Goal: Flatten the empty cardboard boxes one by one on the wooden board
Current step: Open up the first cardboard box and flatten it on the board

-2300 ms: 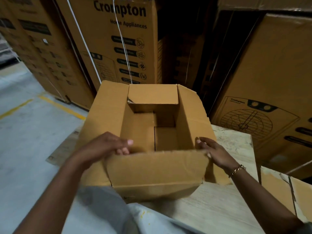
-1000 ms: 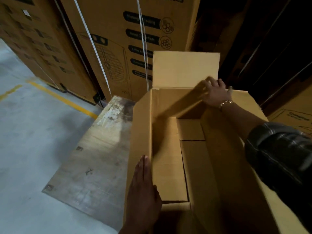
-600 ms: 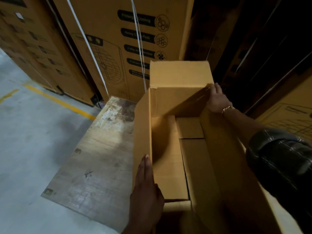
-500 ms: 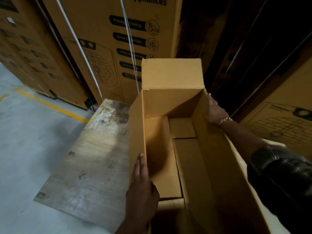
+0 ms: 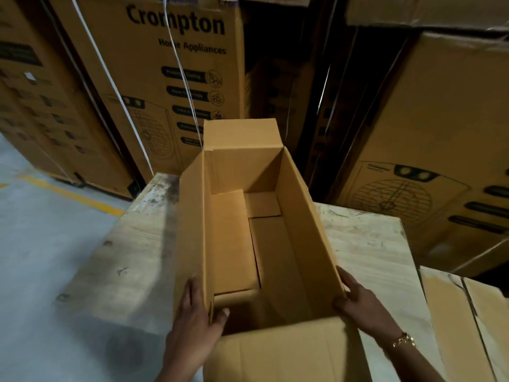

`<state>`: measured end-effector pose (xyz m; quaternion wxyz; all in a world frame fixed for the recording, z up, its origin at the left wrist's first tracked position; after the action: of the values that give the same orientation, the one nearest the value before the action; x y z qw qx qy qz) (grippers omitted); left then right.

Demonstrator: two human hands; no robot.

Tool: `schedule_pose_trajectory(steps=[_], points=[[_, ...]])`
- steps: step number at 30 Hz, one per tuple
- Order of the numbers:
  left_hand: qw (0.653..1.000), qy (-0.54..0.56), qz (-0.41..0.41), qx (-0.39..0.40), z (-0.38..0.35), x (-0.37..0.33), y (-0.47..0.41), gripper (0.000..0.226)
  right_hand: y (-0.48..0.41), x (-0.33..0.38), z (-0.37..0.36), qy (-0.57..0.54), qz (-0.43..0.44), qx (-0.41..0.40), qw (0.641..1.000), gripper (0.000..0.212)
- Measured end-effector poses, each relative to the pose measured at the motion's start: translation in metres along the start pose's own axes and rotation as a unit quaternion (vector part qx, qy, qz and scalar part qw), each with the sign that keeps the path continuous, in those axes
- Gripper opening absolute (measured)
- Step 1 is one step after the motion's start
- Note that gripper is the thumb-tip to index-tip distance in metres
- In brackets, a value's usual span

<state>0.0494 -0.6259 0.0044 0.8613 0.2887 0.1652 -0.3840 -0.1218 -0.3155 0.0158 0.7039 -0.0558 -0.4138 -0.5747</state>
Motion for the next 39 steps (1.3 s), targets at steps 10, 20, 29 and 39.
schedule_pose_trajectory(steps=[10,20,29,39], points=[[0.924,0.37,0.095,-0.005,-0.045,0.004,0.032,0.045,0.084,0.035,0.05,0.033,0.028,-0.178,0.983,0.052],[0.91,0.381,0.143,0.077,-0.095,0.015,-0.011,0.022,0.133,0.173,0.015,0.353,0.159,-0.186,0.903,0.055],[0.867,0.48,0.083,0.101,0.011,0.007,0.009,0.047,0.114,0.242,-0.067,0.333,0.23,-0.174,0.898,0.041],[0.849,0.52,0.031,0.088,0.048,-0.003,0.004,0.036,0.068,0.169,-0.029,0.085,0.126,-0.263,0.953,0.062]])
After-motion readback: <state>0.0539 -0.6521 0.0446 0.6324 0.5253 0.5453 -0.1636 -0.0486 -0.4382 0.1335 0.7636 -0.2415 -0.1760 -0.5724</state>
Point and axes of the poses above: each hand's wrist, its own y-axis away from the middle knuckle, its own z-axis out of the back of the hand, x = y × z, the point moved 6 cm from there along -y, towards the middle knuckle, and after that the axes turned 1 degree about -x, right-handed, at the moved point
